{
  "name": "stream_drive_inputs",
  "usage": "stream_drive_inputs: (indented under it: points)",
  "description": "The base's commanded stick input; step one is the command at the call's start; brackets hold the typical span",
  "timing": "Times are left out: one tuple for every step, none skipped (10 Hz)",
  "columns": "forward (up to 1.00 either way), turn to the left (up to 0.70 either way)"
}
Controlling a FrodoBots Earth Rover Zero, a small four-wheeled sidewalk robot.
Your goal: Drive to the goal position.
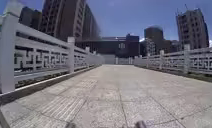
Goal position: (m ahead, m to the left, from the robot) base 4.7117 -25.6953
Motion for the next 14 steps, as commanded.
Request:
stream_drive_inputs:
  points:
    - [0.00, 0.00]
    - [0.00, 0.00]
    - [0.00, 0.00]
    - [0.00, 0.00]
    - [0.38, 0.00]
    - [0.45, 0.00]
    - [0.45, 0.00]
    - [0.45, 0.00]
    - [0.45, 0.00]
    - [0.45, 0.00]
    - [0.45, 0.00]
    - [0.45, 0.00]
    - [0.45, 0.00]
    - [0.45, 0.00]
